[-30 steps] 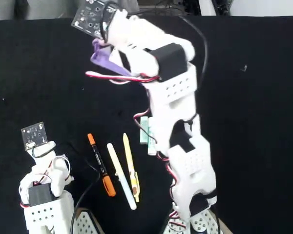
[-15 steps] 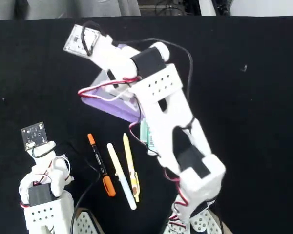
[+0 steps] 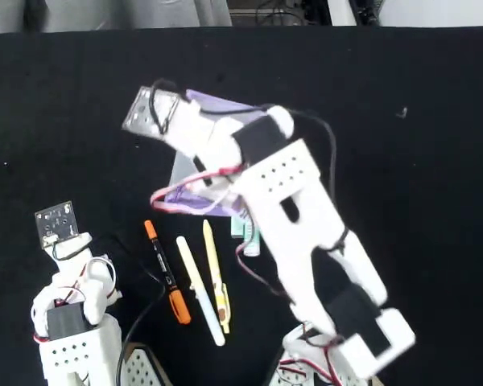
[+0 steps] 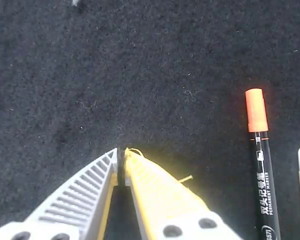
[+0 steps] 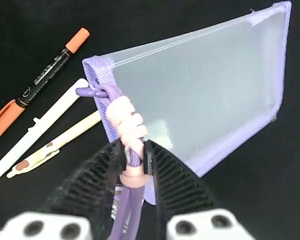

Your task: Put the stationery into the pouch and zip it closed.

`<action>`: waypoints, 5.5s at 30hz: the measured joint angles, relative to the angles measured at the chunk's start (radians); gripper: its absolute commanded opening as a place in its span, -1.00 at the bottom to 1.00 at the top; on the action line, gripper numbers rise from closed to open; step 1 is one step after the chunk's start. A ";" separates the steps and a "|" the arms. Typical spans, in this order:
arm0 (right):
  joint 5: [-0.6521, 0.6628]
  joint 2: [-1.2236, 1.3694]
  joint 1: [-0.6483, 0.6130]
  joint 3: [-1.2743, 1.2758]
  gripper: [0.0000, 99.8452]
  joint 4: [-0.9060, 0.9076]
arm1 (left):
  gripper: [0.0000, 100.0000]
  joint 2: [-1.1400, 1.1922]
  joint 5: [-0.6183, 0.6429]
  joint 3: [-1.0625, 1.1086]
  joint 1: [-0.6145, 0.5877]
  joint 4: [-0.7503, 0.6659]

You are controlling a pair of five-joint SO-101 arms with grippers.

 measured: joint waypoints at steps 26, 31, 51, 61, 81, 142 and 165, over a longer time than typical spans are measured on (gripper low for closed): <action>-0.084 -0.258 -0.037 0.446 -0.98 -0.361 | -0.94 0.000 0.006 0.000 0.146 0.000; -0.084 -0.258 -0.037 0.446 -0.98 -0.361 | -0.94 0.000 0.005 0.000 0.302 0.000; -0.084 -0.258 0.052 0.446 -0.98 -0.361 | -0.86 -0.005 -0.114 -0.229 0.232 -0.215; -0.084 -0.258 0.052 0.446 -0.98 -0.359 | -0.49 -0.002 -0.089 -0.247 0.405 -0.241; -0.041 -0.575 0.052 0.641 -0.98 -0.379 | -0.49 0.000 -0.061 -0.092 0.460 -0.529; -0.041 -0.577 0.055 0.657 -0.98 -0.384 | -0.49 0.002 -0.224 0.000 0.506 -0.689; -0.025 -0.577 0.055 0.657 -0.98 -0.367 | -0.49 0.002 -0.302 -0.002 0.506 -0.727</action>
